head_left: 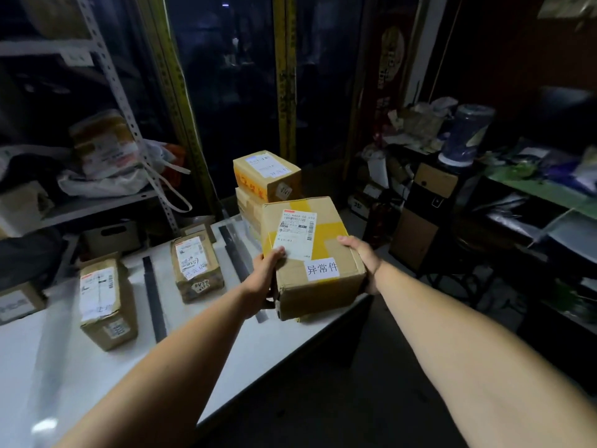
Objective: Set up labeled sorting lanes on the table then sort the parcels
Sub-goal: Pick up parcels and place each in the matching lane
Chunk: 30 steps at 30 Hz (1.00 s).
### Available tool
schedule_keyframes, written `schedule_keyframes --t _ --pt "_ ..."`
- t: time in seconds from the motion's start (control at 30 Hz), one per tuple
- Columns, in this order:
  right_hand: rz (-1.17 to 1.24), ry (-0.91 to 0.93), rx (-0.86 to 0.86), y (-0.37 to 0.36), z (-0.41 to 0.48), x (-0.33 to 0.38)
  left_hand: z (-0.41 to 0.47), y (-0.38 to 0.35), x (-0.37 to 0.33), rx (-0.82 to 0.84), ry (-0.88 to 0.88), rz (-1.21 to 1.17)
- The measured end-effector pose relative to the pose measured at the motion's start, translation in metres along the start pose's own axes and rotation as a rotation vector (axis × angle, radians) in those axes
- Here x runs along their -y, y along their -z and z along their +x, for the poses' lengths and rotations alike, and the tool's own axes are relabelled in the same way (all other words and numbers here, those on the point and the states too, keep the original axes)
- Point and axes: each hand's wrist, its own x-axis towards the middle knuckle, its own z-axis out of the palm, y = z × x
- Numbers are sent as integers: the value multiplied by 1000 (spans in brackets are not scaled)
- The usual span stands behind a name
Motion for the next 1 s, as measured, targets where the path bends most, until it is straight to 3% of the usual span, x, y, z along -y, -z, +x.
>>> schedule_keyframes --t 0.17,0.57,1.0 --pt "25 -27 6 33 19 4 27 -23 6 -18 96 2" --pt "-44 -131 113 65 69 5 58 -58 27 -218 77 -136" --pt "-6 -210 200 68 96 -8 72 -62 45 -297 102 -173"
